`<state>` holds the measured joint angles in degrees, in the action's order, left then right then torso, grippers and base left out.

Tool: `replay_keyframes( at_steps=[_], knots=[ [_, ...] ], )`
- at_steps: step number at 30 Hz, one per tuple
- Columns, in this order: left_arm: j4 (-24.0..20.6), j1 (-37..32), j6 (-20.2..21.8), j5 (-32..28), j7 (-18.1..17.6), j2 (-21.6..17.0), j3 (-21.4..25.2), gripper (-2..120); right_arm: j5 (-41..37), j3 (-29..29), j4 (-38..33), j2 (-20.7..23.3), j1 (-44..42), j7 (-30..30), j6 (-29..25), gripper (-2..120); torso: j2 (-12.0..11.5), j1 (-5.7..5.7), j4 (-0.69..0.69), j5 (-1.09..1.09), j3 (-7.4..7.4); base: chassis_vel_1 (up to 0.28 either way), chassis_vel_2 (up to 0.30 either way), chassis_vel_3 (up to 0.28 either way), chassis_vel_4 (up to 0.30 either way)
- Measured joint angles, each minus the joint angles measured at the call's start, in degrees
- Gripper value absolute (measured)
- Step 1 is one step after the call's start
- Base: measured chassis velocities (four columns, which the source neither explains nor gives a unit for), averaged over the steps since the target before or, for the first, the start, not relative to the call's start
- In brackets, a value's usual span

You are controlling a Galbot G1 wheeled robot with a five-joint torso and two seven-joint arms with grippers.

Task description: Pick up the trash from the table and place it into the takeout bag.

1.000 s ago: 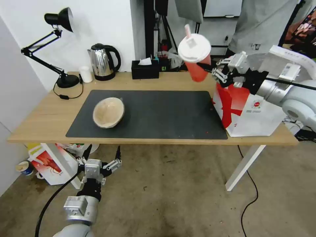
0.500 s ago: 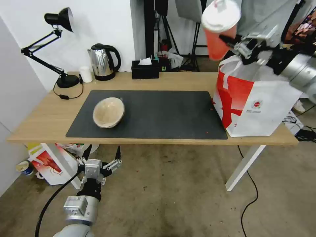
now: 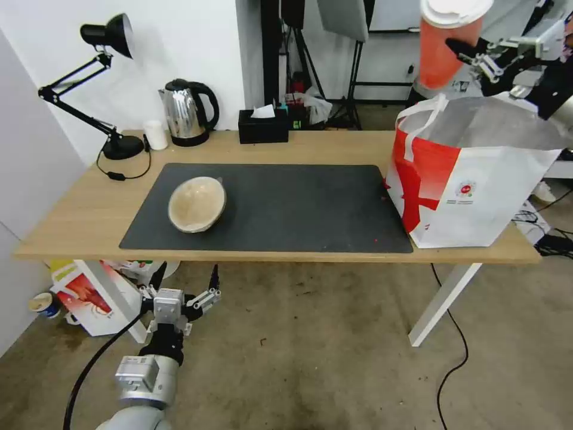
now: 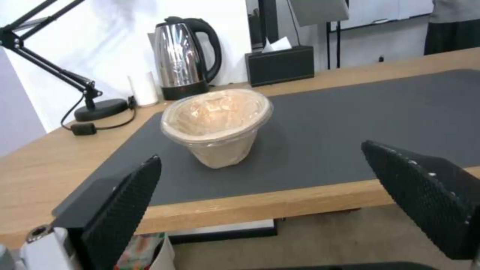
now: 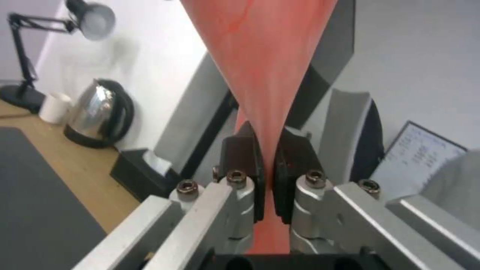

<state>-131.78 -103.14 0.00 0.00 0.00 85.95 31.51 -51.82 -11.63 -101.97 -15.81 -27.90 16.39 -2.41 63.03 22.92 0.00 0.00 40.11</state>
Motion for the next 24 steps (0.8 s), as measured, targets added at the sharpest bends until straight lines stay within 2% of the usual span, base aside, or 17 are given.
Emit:
replay_keyframes(
  at_steps=[12, 24],
  knots=[
    [0.0, 0.0, 0.0, 0.0, 0.0, 0.0, 0.0, 100, 1.98, -3.94, 4.38, -0.95, -6.94, 0.14, 0.16, 2, 0.0, 0.0, 0.0, 0.01, 0.0, 0.0, 0.0, 0.0, 0.0],
    [0.0, 0.0, 0.0, 0.0, 0.0, 0.0, 0.0, 100, 4.39, -2.44, 9.0, -2.5, -5.02, -0.71, 1.42, 2, 0.0, 0.0, 0.0, 0.0, 0.0, 0.0, 0.0, 0.0, 0.0]
  ],
)
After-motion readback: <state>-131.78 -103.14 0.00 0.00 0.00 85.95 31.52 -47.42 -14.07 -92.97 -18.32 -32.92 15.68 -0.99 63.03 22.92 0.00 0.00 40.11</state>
